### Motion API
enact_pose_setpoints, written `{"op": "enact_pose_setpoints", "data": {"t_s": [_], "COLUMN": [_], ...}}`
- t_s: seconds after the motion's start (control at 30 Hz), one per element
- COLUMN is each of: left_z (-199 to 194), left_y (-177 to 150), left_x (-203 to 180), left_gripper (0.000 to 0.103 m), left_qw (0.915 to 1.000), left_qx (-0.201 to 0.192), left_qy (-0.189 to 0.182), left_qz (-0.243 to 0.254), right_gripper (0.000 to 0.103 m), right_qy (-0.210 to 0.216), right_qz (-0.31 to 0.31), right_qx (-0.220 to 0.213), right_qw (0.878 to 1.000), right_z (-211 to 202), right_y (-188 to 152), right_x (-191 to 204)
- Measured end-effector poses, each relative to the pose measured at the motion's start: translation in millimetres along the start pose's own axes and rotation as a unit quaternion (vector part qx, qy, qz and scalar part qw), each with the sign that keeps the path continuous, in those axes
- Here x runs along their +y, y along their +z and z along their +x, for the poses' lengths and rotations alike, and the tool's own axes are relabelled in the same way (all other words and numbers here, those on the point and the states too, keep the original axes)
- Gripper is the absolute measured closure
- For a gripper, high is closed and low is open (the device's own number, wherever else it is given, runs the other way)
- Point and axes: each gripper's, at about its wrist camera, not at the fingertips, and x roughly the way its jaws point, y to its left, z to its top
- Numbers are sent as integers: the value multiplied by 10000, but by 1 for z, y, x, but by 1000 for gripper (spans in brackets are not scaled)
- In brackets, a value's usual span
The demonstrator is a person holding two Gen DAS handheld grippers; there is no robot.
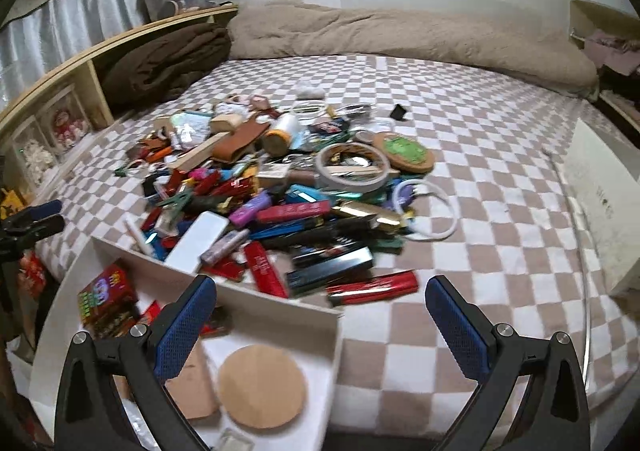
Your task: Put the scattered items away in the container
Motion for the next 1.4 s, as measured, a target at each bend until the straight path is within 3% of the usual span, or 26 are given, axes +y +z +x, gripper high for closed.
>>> {"op": "enact_pose_setpoints", "data": {"t_s": [0.33,0.5,0.83,1.4], "left_z": [28,51,108,153], "left_y": [8,18,40,57], "left_x": [45,74,130,159], "left_gripper": [0,0,0,0], "left_qw": [9985,9951,9879,9810], "left_qx": [124,185,556,913], "left_qy": [487,939,1208,1515], "left_qz": [-201,-240,-803,-797], "right_gripper": [0,0,0,0], "right_qy": [-380,-486,-658,-770], "right_qz": [401,573,800,732], "right_qx": [14,128,321,594], "right_qw": [9985,9971,9941,9926], "right_z": [9,16,27,56], "right_y": [9,6,-3,0], "right_x": [-40,-54,-70,-76]}}
